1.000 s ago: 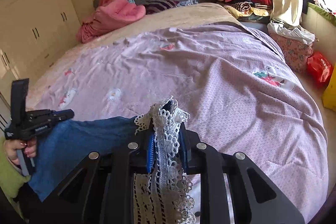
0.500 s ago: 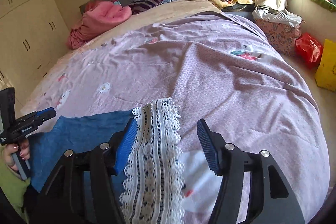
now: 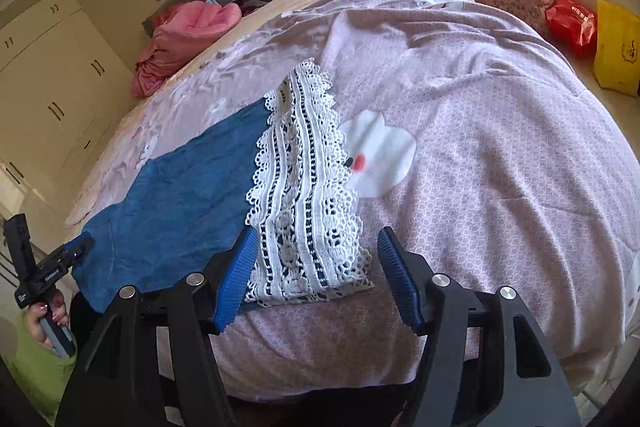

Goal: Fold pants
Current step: 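Lay the pants leg flat and open both tools, smoothing the lace edge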

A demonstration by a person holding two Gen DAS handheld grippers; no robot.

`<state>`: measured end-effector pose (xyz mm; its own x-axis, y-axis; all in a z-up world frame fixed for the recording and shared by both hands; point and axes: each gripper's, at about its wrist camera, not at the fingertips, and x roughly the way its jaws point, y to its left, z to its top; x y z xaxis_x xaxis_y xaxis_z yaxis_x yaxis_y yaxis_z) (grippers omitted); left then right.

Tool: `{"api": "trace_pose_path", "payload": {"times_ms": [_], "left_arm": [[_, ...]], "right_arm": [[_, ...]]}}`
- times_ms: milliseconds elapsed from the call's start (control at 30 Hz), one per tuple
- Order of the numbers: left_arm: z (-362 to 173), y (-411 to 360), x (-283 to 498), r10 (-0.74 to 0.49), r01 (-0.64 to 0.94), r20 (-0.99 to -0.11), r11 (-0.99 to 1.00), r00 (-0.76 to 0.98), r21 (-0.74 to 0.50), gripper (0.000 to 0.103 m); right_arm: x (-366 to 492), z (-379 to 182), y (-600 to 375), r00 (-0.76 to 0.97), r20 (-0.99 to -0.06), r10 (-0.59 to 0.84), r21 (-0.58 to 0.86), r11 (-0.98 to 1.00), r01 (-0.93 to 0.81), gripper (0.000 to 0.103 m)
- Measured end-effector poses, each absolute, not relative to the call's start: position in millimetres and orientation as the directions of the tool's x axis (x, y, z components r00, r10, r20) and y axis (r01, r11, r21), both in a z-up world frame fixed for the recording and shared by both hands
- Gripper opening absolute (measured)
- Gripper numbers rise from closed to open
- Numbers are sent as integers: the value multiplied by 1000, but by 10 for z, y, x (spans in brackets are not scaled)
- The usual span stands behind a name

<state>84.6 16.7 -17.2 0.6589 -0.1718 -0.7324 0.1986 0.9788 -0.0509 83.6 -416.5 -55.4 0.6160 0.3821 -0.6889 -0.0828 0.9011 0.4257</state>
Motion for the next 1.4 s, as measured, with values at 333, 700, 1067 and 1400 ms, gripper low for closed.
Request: {"api": "trace_pose_path", "payload": {"times_ms": [333,700,1067,1400], "left_arm": [[-495,407,735,-19,52,-790,998,613,16,44],[-614,466,763,-13,43,-796,999,605,17,52],[-228,195,645,-101,134,-768,991,632,-19,63],[281,-359,707,-201,272,-725,962,659,-20,73]], "right_arm": [[762,-614,-4003,623,-714,320,324,940,-111,20],[734,-733,-4025,612,-738,286,299,951,-83,23],[512,-427,-4117,670,-690,272,318,946,-57,42],[339,-103,-4090,727,-621,293,339,937,-88,55]]}}
